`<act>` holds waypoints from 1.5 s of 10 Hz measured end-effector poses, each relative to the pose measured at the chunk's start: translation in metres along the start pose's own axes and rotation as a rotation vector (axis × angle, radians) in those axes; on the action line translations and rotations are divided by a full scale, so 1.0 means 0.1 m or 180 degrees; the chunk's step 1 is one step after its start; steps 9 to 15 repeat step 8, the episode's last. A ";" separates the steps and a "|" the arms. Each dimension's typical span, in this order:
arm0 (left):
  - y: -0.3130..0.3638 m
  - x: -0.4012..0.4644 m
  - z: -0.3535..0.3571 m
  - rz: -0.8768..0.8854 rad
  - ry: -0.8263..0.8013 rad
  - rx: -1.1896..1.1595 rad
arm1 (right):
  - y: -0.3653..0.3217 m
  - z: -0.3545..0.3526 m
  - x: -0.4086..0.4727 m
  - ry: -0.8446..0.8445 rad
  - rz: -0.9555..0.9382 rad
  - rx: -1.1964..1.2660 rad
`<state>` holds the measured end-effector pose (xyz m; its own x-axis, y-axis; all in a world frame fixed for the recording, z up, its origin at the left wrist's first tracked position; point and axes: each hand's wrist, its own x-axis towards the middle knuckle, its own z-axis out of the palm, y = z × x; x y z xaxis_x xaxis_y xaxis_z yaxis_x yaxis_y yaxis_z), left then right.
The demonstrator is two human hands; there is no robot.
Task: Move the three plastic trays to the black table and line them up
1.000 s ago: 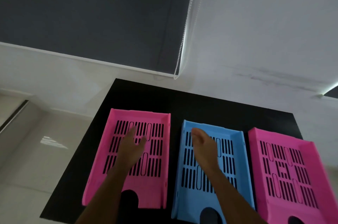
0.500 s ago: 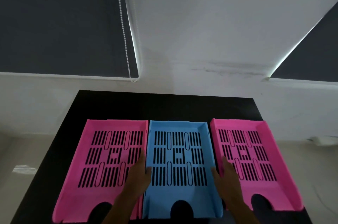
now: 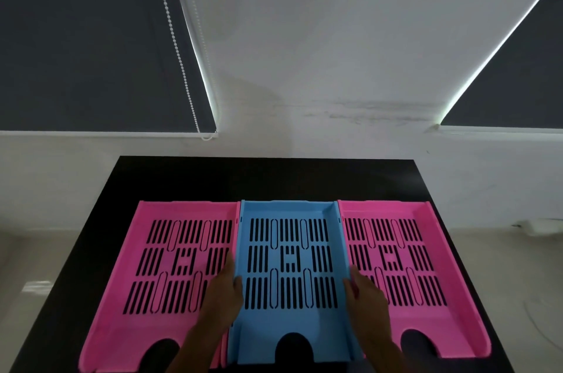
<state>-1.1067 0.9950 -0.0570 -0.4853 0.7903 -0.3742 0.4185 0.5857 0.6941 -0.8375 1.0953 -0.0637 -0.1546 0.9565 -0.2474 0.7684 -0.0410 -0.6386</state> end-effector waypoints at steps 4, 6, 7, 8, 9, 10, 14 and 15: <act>0.27 0.61 -0.16 0.0086 -0.0107 0.0124 | -0.34 0.01 0.64 0.0086 -0.0033 -0.0108; 0.35 0.91 -0.24 0.0114 -0.0087 0.0171 | -0.43 0.06 0.92 0.0078 0.0035 -0.0147; 0.33 0.94 -0.23 0.0167 -0.0093 0.0004 | -0.44 0.07 0.91 0.0067 -0.0008 -0.0136; 0.31 0.86 -0.20 0.0227 -0.0025 -0.0046 | -0.48 -0.01 0.88 0.0227 -0.0077 0.0038; 0.31 0.86 -0.20 0.0227 -0.0025 -0.0046 | -0.48 -0.01 0.88 0.0227 -0.0077 0.0038; 0.31 0.86 -0.20 0.0227 -0.0025 -0.0046 | -0.48 -0.01 0.88 0.0227 -0.0077 0.0038; 0.31 0.86 -0.20 0.0227 -0.0025 -0.0046 | -0.48 -0.01 0.88 0.0227 -0.0077 0.0038; 0.31 0.86 -0.20 0.0227 -0.0025 -0.0046 | -0.48 -0.01 0.88 0.0227 -0.0077 0.0038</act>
